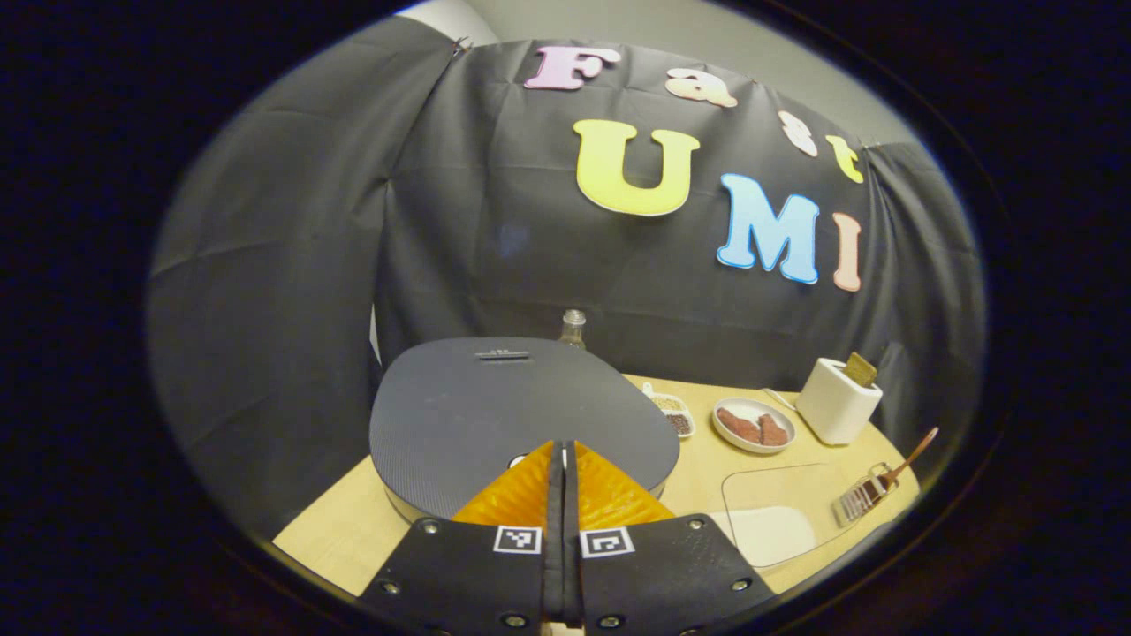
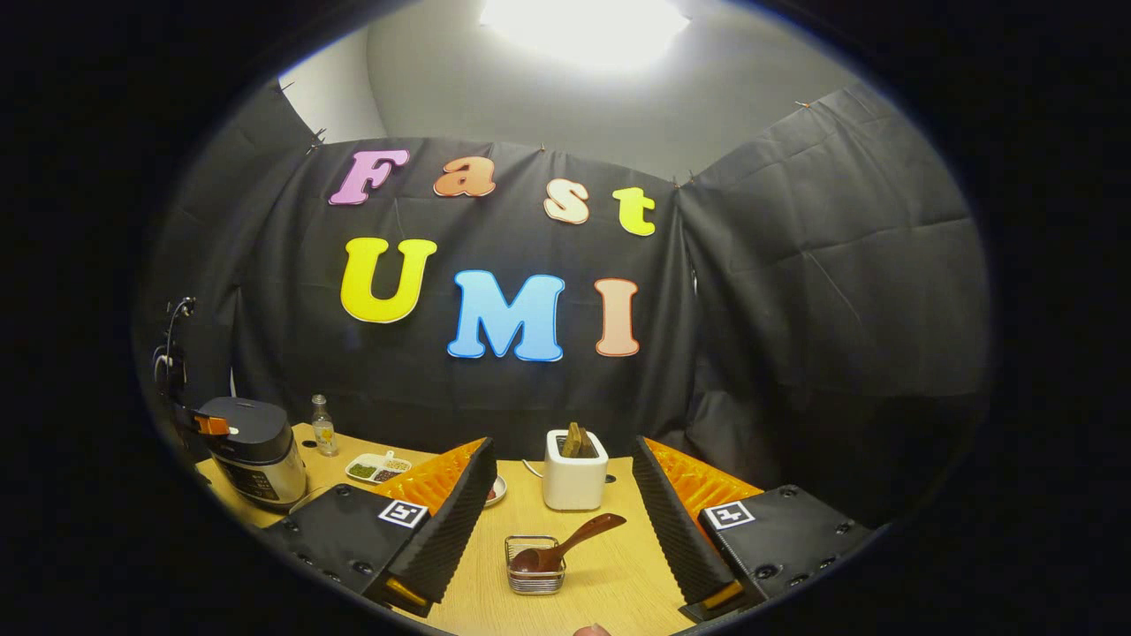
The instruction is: Close the left gripper, press the button to open the rice cooker; take a wooden spoon from the chopstick holder with the right hand, scoop a spoonful of rice and pour it into the rice cooker, then put the wooden spoon back into the chopstick holder.
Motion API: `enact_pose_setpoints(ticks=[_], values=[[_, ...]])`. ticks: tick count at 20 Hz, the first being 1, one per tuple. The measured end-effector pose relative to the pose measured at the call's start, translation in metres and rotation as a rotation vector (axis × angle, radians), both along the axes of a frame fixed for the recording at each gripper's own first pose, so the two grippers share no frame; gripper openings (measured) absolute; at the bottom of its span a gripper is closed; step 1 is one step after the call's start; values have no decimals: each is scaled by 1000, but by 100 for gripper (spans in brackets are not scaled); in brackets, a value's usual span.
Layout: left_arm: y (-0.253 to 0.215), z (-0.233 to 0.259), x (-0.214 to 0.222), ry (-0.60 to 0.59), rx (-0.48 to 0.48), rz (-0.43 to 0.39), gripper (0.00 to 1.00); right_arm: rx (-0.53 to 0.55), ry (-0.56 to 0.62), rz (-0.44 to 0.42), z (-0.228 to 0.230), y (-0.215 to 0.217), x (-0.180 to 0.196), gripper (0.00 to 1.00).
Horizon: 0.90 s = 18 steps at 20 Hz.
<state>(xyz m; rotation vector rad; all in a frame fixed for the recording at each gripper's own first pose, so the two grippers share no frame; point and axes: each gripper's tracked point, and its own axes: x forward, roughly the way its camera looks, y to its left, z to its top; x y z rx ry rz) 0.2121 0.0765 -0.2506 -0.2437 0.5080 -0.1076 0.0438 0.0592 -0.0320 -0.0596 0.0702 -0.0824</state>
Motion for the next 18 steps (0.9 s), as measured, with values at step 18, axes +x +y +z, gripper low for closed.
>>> enact_pose_setpoints(ticks=[18], values=[[26,189,-10,-401,183,143,0,59,-8,77,3,-19,0,98]])
